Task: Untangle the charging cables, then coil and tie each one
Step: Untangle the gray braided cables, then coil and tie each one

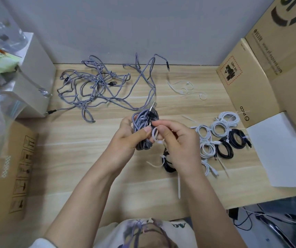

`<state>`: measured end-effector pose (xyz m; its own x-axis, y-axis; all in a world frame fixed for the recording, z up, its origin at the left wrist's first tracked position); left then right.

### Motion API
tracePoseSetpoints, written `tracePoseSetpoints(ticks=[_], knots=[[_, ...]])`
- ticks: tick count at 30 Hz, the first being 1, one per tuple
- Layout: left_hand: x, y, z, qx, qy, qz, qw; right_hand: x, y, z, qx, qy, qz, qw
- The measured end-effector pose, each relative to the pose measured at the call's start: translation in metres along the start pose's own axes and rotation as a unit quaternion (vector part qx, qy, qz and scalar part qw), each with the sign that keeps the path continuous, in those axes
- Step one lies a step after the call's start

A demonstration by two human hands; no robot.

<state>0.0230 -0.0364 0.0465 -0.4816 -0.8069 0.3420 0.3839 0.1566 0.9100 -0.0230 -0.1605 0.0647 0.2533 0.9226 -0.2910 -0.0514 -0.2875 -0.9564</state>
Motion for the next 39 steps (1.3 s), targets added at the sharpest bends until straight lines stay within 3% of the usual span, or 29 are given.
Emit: tracePoseSetpoints(ticks=[6,13,19,23,28,32,39], knots=[[0.008,0.005,0.005,0.015,0.027,0.017,0.999,-0.001,-0.001,0.004,0.028,0.042,0.104,0.993],[0.016,0.012,0.010,0.051,0.026,-0.019,0.998,-0.002,0.003,0.007,0.126,0.079,0.202,0.968],[0.022,0.005,0.014,0.091,0.038,-0.150,0.984,-0.002,-0.011,0.011,0.116,0.103,0.262,0.952],[0.017,0.010,0.013,0.125,0.082,-0.229,0.962,0.001,-0.026,0.020,0.072,0.096,0.241,0.963],[0.014,0.014,0.014,0.135,0.078,-0.295,0.943,0.004,-0.034,0.023,0.033,0.075,0.214,0.973],[0.014,0.013,0.015,0.142,0.058,-0.340,0.928,0.000,-0.033,0.021,0.036,0.078,0.186,0.979],[0.013,0.011,0.016,0.161,0.059,-0.371,0.912,0.006,-0.030,0.020,0.064,-0.004,0.177,0.982]])
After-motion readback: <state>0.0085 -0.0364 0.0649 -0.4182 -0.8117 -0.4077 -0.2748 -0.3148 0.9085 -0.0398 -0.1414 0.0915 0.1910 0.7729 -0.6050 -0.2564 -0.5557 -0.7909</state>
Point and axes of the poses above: each hand's wrist, its own z-axis away from the middle knuckle, its own x-axis out of the palm, y = z × x, the point moved 2 cm from there along -z, towards the middle knuckle, and after that the axes turned 6 degrees about -y, right-handed, at the moved point
